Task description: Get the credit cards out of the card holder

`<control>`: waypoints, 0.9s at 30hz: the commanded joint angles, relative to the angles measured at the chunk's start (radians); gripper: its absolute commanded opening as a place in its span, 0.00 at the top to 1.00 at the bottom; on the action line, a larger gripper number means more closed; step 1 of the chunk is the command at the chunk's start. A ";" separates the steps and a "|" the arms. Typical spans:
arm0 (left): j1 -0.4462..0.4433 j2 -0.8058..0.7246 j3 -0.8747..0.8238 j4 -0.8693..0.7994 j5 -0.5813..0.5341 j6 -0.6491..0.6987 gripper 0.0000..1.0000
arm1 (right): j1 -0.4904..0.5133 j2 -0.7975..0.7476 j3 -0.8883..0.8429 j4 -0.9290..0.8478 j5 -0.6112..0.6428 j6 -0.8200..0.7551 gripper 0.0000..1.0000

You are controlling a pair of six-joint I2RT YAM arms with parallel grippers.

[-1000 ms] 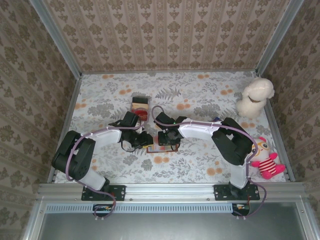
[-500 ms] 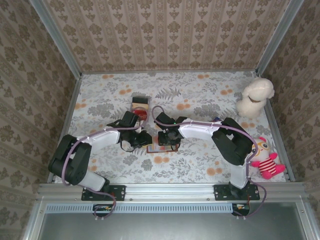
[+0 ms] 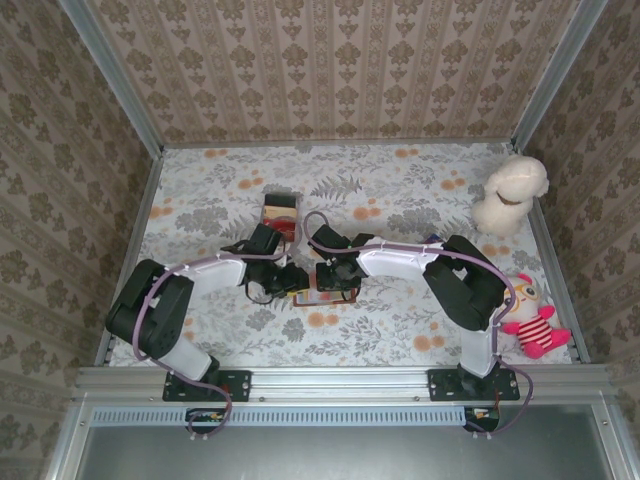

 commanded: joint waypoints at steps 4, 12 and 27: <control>-0.005 0.033 0.009 0.001 0.008 -0.008 0.69 | -0.014 0.045 -0.088 -0.002 -0.021 0.021 0.70; -0.002 -0.007 0.023 -0.041 -0.027 -0.005 0.72 | -0.030 0.032 -0.124 0.050 -0.054 0.027 0.69; -0.011 -0.034 0.047 -0.048 -0.014 0.003 0.77 | -0.031 0.040 -0.116 0.037 -0.046 0.025 0.71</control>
